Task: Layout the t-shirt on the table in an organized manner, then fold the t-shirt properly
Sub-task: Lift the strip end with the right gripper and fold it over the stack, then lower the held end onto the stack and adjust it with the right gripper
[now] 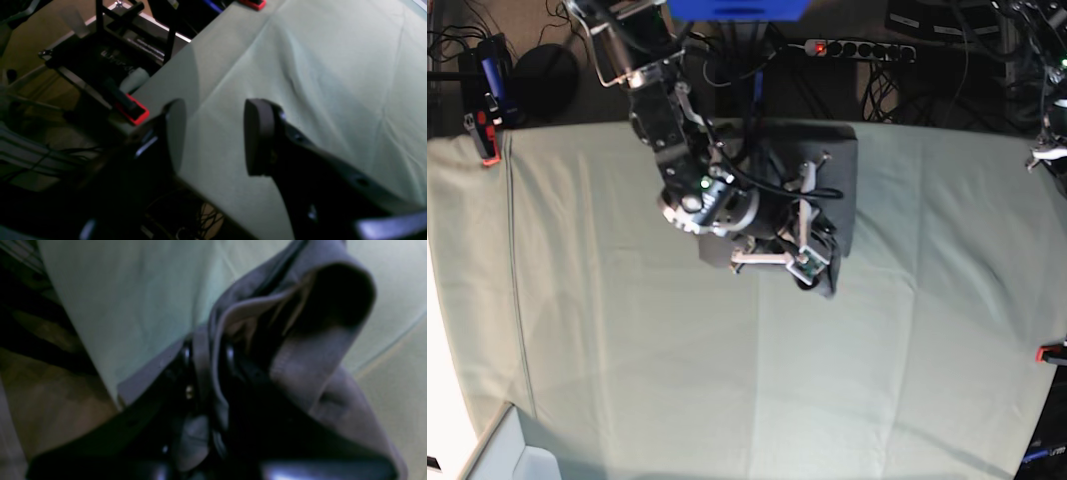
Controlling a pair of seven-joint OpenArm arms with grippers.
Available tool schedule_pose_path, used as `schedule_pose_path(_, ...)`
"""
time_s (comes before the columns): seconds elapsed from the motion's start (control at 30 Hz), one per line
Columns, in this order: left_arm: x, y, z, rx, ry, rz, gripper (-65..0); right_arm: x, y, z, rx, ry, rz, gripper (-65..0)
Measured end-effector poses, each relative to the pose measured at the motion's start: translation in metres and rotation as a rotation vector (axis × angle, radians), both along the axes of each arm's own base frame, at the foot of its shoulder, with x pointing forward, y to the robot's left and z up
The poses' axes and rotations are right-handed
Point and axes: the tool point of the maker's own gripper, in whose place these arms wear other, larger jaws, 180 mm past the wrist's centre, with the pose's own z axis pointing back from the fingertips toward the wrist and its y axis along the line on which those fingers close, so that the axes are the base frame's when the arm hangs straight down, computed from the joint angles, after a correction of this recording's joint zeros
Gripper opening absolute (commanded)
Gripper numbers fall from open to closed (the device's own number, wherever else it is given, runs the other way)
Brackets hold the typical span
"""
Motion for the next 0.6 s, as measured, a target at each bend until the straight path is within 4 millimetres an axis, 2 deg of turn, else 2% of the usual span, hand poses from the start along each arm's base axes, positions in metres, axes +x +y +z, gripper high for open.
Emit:
schedule_pose_path(0.13, 0.000, 0.000, 0.000, 0.000, 0.000, 0.000, -36.8, -0.006, 0.012, -0.010, -0.017, 0.025, 0.051, -64.4)
schedule_pose_path(0.4, 0.000, 0.000, 0.000, 0.000, -0.001, 0.000, -36.8, -0.014, 0.025, -0.007, -0.022, 0.011, 0.104, -38.1)
schedule_pose_path(0.47, 0.001, 0.000, 0.000, -0.001, -0.001, 0.000, -36.8, -0.013, 0.023, 0.005, -0.020, -0.027, 0.097, -36.0)
schedule_pose_path(0.6, 0.005, -0.002, 0.001, -0.001, -0.009, -0.005, -36.8, -0.010, 0.022, 0.062, 0.099, -0.147, 0.040, -36.0)
